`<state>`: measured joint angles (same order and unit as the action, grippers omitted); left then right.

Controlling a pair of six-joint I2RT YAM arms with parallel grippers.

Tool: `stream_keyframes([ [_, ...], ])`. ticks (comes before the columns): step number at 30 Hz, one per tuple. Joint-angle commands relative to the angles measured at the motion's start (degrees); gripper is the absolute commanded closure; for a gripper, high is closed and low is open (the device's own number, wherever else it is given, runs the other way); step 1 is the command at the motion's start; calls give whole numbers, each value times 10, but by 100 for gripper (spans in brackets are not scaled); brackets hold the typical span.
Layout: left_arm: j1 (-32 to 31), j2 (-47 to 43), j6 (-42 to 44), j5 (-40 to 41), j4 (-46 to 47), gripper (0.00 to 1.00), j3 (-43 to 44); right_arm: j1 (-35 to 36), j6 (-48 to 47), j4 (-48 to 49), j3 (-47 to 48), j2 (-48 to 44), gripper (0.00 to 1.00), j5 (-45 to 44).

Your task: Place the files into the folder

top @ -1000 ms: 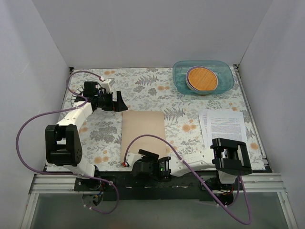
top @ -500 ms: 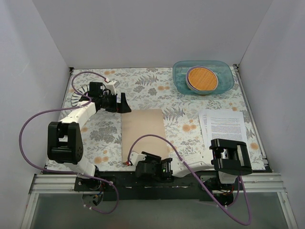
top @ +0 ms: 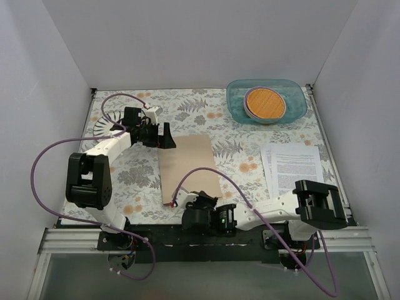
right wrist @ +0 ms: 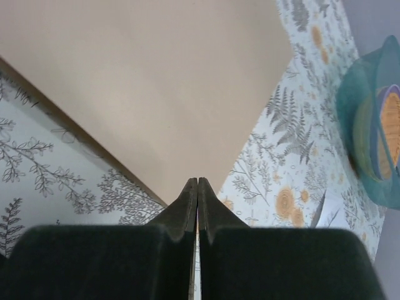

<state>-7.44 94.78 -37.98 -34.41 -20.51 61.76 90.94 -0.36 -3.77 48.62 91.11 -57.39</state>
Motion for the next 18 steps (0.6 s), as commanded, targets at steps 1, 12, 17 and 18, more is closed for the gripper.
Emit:
stream_keyframes([
  [1,-9,1,-9,10,14,2,30,2,14,-4,-5,-50,99,-57],
  [12,-9,76,-33,83,31,2,147,-67,307,64,-127,-256,13,283],
  [17,-8,104,-35,87,32,2,159,-126,320,158,-208,-273,29,444],
  [18,-9,104,-33,89,35,2,156,-127,314,162,-207,-263,33,454],
])
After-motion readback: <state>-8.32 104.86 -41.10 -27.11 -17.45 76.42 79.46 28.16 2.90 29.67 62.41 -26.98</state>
